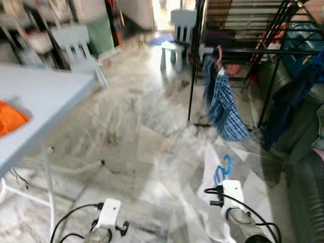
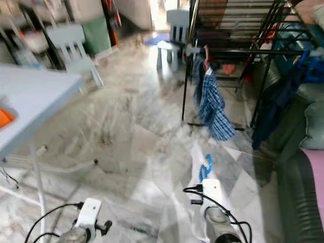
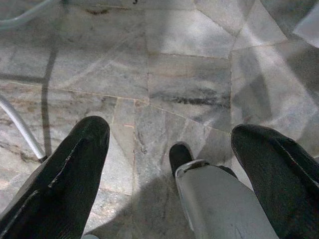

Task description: Hang hanger

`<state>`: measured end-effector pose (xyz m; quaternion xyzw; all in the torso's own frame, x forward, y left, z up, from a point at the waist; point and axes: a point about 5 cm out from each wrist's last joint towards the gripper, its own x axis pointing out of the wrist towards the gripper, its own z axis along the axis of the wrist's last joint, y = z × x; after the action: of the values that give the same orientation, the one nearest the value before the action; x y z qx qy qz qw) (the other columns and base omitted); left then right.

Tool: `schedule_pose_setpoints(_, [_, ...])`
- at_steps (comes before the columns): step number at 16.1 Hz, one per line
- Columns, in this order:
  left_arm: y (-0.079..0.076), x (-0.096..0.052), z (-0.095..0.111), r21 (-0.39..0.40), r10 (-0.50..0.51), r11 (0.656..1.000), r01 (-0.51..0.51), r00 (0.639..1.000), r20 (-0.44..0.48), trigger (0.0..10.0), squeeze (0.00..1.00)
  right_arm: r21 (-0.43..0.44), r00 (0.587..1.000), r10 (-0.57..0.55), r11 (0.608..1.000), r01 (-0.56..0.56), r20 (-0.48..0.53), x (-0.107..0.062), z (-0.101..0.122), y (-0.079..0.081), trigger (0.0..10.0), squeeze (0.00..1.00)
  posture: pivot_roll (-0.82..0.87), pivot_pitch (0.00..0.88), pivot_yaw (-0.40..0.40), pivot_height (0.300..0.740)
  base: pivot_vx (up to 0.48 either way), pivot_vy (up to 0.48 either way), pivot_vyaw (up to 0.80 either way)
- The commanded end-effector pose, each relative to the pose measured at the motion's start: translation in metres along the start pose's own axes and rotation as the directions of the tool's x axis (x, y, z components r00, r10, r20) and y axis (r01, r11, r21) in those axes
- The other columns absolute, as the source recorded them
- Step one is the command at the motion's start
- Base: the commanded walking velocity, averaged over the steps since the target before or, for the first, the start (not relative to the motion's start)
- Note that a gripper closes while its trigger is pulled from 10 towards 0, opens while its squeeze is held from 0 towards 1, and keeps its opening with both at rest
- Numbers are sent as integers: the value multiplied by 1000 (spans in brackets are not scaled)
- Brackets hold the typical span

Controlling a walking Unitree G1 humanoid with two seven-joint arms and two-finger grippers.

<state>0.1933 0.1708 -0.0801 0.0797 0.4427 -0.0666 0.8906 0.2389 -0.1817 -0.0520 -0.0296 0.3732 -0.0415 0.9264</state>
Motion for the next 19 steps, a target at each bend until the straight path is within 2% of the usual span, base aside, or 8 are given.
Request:
schedule_pose_setpoints(1, [7, 1, 6, -8, 18, 1000, -18, 1000, 9, 10000, 0, -1, 1000, 3, 1000, -3, 25, 1, 5, 2, 10000, 0, -52, 0, 23, 740, 0, 0, 0])
schedule_pose_setpoints(5, [8, 0, 3, -30, 8, 1000, -7, 1000, 7, 10000, 0, 38, 1000, -29, 999, 29, -2, 0, -1, -4, 10000, 0, -49, 0, 28, 740, 0, 0, 0])
schedule_pose_setpoints(9, [7, -1, -2, -43, -4, 999, 4, 1000, -10, 10000, 0, 39, 999, -33, 999, 34, -18, -1, -6, -6, 10000, 0, -53, 0, 33, 740, -60, 0, -536])
schedule_pose_setpoints(11, [8, -1, -2, -40, -11, 999, 11, 1000, -12, 10000, 0, 34, 999, -31, 999, 32, -21, -2, -7, -7, 10000, 0, -56, 0, 32, 740, 0, 0, 0])
schedule_pose_setpoints(16, [1, -1, -5, -29, -27, 999, 27, 999, -21, 10000, 0, 35, 999, -33, 999, 34, -28, -2, -9, -8, 10000, 0, -61, 0, 35, 740, -260, 0, 0])
schedule_pose_setpoints(19, [3, -1, -6, -22, -25, 999, 24, 999, -29, 10000, 0, 31, 998, -48, 998, 50, -39, -2, -10, -14, 10000, 0, -62, 0, 33, 740, -263, 0, 0])
